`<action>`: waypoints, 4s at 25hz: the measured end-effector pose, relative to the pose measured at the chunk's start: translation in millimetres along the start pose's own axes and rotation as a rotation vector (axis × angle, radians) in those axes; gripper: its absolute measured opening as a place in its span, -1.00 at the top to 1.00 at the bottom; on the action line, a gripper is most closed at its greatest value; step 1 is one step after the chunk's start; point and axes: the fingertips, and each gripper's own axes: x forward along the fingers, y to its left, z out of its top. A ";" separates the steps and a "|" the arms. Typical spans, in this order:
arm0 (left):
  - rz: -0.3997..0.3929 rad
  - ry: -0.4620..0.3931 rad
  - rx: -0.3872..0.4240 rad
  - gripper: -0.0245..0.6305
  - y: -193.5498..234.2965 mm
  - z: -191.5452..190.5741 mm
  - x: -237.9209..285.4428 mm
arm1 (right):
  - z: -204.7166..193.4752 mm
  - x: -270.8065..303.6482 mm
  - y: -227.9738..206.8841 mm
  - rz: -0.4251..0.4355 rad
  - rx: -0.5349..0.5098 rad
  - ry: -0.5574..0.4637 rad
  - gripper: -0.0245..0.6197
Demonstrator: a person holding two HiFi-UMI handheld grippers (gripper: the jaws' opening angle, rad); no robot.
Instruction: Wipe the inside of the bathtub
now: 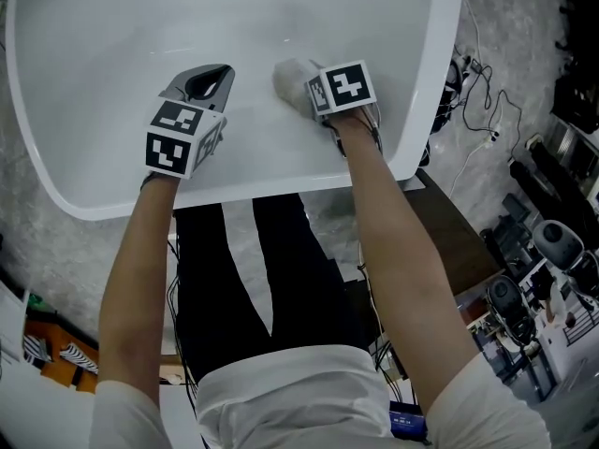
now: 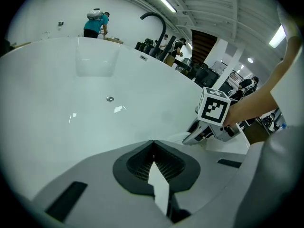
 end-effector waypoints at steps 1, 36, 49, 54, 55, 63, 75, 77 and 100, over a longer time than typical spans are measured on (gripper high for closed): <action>-0.003 0.009 0.005 0.89 1.5 -2.2 2.2 | 0.7 2.4 -0.8 -0.003 0.002 -0.001 0.61; 0.178 0.105 -0.128 0.89 150.1 -87.3 -23.3 | 84.5 107.2 87.8 0.144 -0.080 -0.107 0.62; 0.263 0.108 -0.248 0.89 195.5 -106.7 -58.5 | 124.5 131.4 197.2 0.304 -0.166 -0.148 0.62; 0.270 0.075 -0.285 0.89 204.9 -106.1 -62.2 | 137.9 139.5 237.9 0.368 -0.204 -0.164 0.62; 0.266 0.071 -0.287 0.89 205.3 -106.0 -62.3 | 139.7 141.0 243.7 0.377 -0.206 -0.166 0.62; 0.255 0.041 -0.303 0.89 213.1 -103.9 -63.3 | 151.2 150.0 276.5 0.431 -0.204 -0.180 0.61; 0.238 0.011 -0.344 0.89 218.0 -100.4 -56.2 | 168.9 170.6 289.6 0.421 -0.160 -0.187 0.62; 0.230 0.004 -0.347 0.89 217.7 -99.5 -53.6 | 172.6 175.9 286.8 0.412 -0.152 -0.186 0.62; 0.217 0.039 -0.305 0.89 205.7 -108.0 -20.8 | 164.3 207.9 201.5 0.259 -0.115 -0.139 0.62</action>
